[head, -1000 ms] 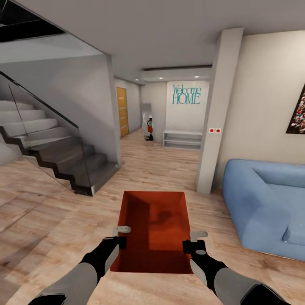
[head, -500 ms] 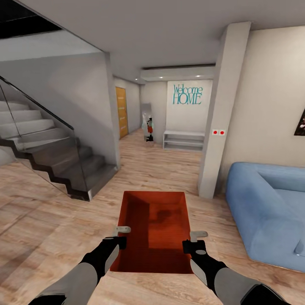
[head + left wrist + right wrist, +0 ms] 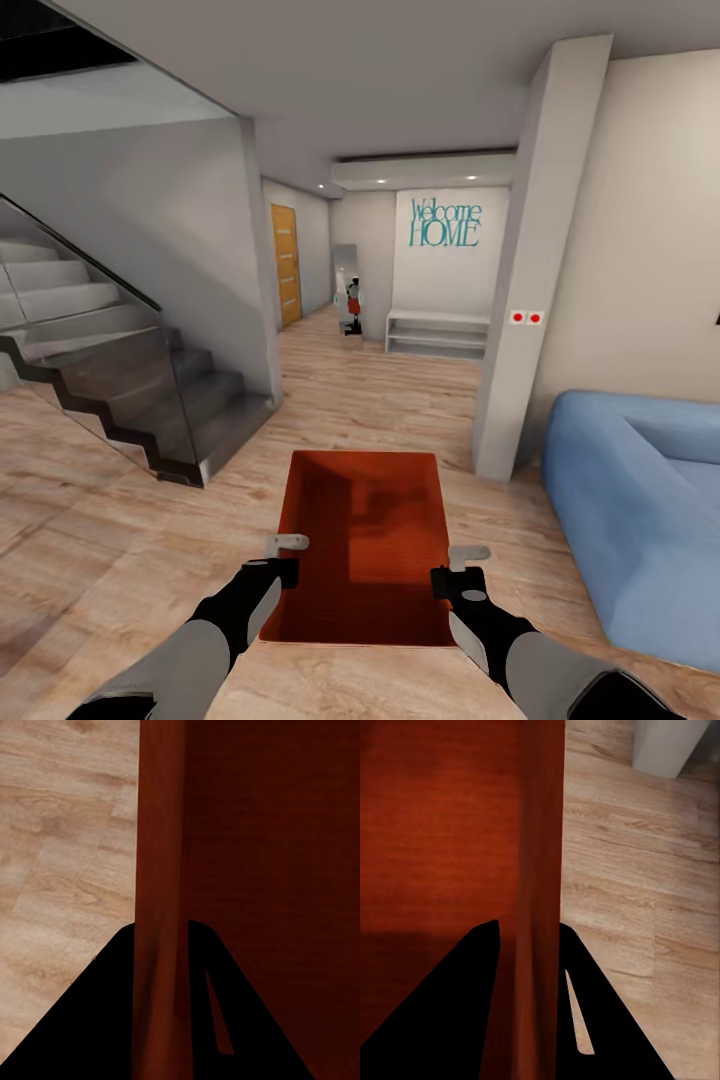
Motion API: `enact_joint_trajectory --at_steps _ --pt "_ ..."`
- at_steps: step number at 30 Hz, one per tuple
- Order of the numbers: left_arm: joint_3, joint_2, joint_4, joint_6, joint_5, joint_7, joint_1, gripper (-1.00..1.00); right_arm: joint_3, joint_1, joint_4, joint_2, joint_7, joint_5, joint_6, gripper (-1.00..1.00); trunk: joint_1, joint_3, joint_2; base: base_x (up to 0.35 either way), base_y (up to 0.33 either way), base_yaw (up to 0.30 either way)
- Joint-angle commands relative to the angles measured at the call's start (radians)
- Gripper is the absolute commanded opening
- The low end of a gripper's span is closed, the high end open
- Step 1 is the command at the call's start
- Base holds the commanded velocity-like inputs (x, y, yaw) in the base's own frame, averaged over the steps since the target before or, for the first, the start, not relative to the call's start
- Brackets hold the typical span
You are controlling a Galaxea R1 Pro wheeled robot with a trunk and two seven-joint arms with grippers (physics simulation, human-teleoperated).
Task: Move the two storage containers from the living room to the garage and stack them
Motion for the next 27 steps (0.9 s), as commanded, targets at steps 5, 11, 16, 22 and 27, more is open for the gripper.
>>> enact_joint_trajectory --at_steps 5,11,16,22,27 --pt "0.02 -0.006 0.002 0.007 -0.01 0.005 0.0 -1.0 -0.005 -0.001 -0.015 0.001 -0.077 0.004 -0.017 -1.0 0.001 -0.002 -0.002 0.323 0.0 0.0" --pt "0.02 -0.006 0.001 0.007 -0.01 0.005 0.0 -1.0 -0.005 -0.001 -0.015 0.001 -0.077 0.005 -0.017 -1.0 0.001 -0.002 -0.002 0.323 0.0 0.0" --pt "0.02 -0.006 0.002 0.007 -0.01 0.005 0.0 -1.0 -0.005 -0.001 -0.015 0.001 -0.077 0.006 -0.017 -1.0 0.001 -0.002 -0.002 0.323 0.0 0.0" --pt "0.02 -0.006 0.001 0.007 -0.01 0.004 0.0 -1.0 -0.005 -0.001 -0.015 0.001 -0.077 0.006 -0.017 -1.0 0.001 -0.002 -0.002 0.323 0.0 0.0" --pt "0.02 -0.006 0.001 0.007 -0.01 0.005 0.0 -1.0 -0.005 -0.001 -0.015 0.001 -0.077 0.006 -0.017 -1.0 0.001 -0.002 -0.002 0.323 0.0 0.0"
